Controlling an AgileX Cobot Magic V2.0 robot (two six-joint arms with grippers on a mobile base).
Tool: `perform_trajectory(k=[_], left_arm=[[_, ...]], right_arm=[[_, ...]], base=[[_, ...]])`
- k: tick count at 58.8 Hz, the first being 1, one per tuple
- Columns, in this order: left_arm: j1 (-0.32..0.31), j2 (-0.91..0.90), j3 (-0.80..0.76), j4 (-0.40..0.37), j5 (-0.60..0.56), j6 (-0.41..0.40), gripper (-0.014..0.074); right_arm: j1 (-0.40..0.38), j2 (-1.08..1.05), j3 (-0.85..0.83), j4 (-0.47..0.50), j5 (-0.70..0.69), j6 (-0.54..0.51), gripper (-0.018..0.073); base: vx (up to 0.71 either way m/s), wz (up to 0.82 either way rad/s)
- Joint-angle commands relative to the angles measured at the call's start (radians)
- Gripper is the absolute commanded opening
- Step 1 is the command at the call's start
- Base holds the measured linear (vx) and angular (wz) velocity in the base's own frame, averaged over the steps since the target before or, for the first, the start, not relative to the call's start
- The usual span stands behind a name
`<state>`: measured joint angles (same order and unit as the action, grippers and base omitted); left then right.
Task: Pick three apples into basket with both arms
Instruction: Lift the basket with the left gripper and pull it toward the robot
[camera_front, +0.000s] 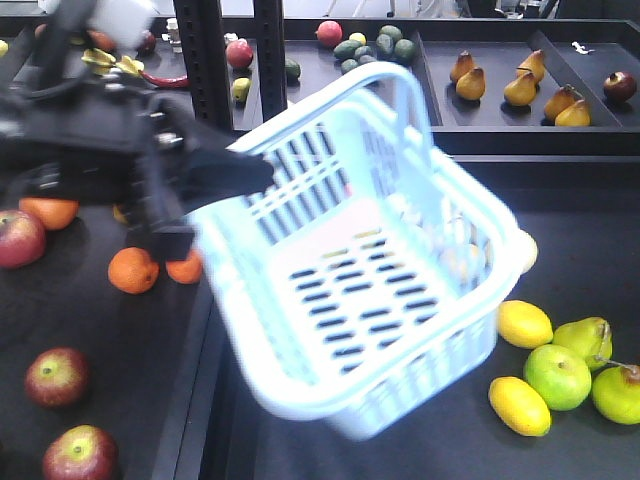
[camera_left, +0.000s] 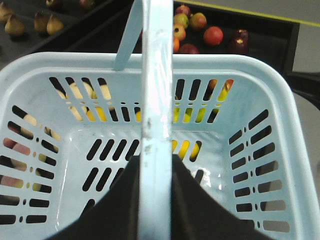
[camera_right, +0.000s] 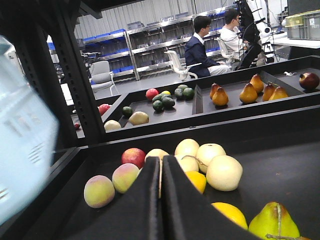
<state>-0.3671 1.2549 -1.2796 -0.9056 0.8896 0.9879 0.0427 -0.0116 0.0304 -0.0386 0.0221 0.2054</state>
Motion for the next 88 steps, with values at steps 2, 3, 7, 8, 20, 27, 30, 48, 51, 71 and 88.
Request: perform_trajectory(k=[2, 3, 7, 8, 20, 27, 30, 48, 51, 71, 88], left_arm=[[-0.004, -0.102, -0.030, 0.138, 0.054, -0.212, -0.0008], [-0.004, -0.111, -0.030, 0.161, 0.064, -0.236, -0.0008], [-0.004, -0.147, -0.027, 0.251, 0.109, -0.331, -0.0008], [-0.004, -0.161, -0.023, 0.274, 0.112, -0.346, -0.0008], [-0.004, -0.294, 0.074, 0.325, 0.067, -0.417, -0.0008], [-0.004, -0.364, 0.151, 0.318, 0.027, -0.451, -0.0008], [-0.004, -0.396, 0.188, 0.318, 0.022, -0.455, -0.0008], [-0.004, -0.535, 0.393, 0.325, 0.021, -0.456, -0.0008], [-0.004, -0.541, 0.411, 0.318, 0.023, -0.457, -0.0007], [-0.004, -0.545, 0.447, 0.299, 0.027, -0.457, -0.0007], [-0.004, -0.545, 0.447, 0.299, 0.027, -0.457, -0.0007]], right_arm=[[-0.006, -0.012, 0.011, -0.006, -0.073, -0.007, -0.0006], [-0.006, -0.012, 0.011, -0.006, -0.073, -0.007, -0.0006], [-0.006, -0.012, 0.011, -0.006, -0.073, -0.007, -0.0006], [-0.006, -0.012, 0.011, -0.006, -0.073, -0.007, -0.0006], [-0.006, -0.012, 0.011, -0.006, -0.073, -0.007, -0.0006], [-0.006, -0.012, 0.011, -0.006, -0.073, -0.007, -0.0006], [-0.006, -0.012, 0.011, -0.006, -0.073, -0.007, -0.0006], [-0.006, -0.012, 0.011, -0.006, -0.073, -0.007, -0.0006], [-0.006, -0.012, 0.011, -0.006, -0.073, -0.007, -0.0006], [-0.006, -0.012, 0.011, -0.006, -0.073, -0.007, -0.0006], [-0.006, -0.012, 0.011, -0.006, -0.073, -0.007, -0.0006]], base=[[0.00, 0.00], [0.00, 0.00], [0.00, 0.00], [0.00, 0.00], [0.00, 0.00], [0.00, 0.00], [0.00, 0.00], [0.00, 0.00], [0.00, 0.00], [0.00, 0.00], [0.00, 0.00]])
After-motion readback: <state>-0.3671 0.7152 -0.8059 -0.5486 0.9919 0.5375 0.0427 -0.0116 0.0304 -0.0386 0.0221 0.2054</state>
